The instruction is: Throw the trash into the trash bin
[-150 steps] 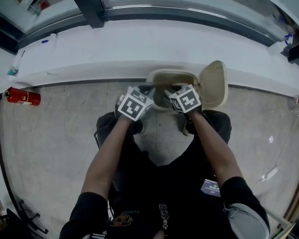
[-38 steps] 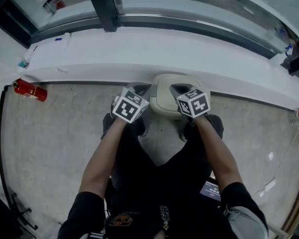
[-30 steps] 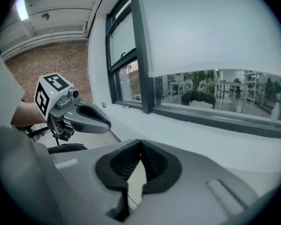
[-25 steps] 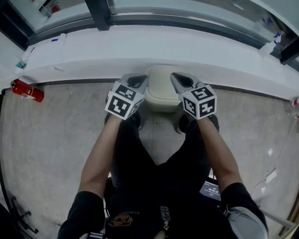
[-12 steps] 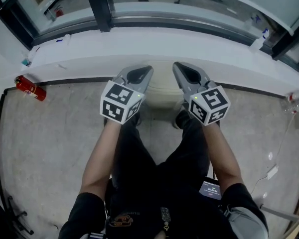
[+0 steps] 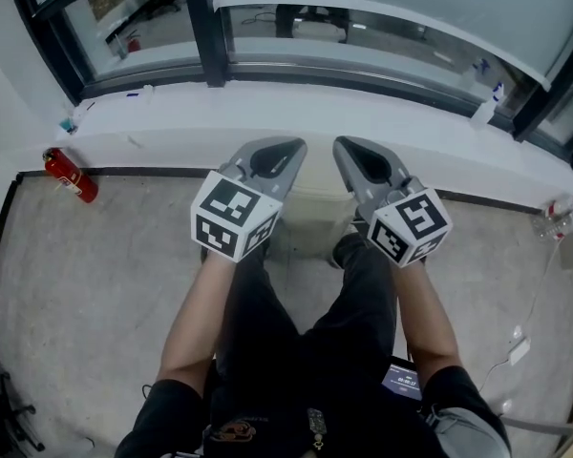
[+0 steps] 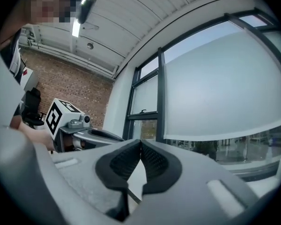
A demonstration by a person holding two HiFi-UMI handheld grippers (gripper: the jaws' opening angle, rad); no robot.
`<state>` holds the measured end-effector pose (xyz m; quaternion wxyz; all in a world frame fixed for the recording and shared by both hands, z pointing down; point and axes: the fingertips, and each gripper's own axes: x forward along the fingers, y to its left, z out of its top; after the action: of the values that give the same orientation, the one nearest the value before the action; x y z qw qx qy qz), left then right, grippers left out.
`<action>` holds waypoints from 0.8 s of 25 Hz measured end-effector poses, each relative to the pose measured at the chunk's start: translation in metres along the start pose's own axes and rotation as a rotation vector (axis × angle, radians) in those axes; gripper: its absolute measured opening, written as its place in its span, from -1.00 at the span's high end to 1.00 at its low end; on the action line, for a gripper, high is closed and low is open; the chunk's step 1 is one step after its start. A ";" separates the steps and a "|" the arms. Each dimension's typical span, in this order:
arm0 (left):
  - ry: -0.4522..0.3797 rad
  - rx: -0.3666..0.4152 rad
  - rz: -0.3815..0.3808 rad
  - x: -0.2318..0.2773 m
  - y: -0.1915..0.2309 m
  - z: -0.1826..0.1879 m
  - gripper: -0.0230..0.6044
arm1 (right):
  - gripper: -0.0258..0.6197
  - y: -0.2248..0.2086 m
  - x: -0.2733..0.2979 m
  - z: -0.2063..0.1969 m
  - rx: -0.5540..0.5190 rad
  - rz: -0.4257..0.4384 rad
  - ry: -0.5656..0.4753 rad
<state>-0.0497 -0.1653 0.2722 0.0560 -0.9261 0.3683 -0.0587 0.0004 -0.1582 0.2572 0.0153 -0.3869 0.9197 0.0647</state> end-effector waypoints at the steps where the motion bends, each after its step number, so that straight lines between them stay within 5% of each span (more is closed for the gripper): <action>1: -0.002 0.000 0.001 -0.003 -0.002 0.002 0.92 | 0.91 0.003 -0.002 0.004 0.002 0.002 -0.007; 20: -0.017 0.013 -0.003 -0.023 -0.034 0.023 0.92 | 0.91 0.016 -0.028 0.016 0.024 -0.015 -0.020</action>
<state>-0.0398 -0.1240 0.2532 0.0653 -0.9267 0.3662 -0.0532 0.0083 -0.1253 0.2456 0.0296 -0.3929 0.9173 0.0572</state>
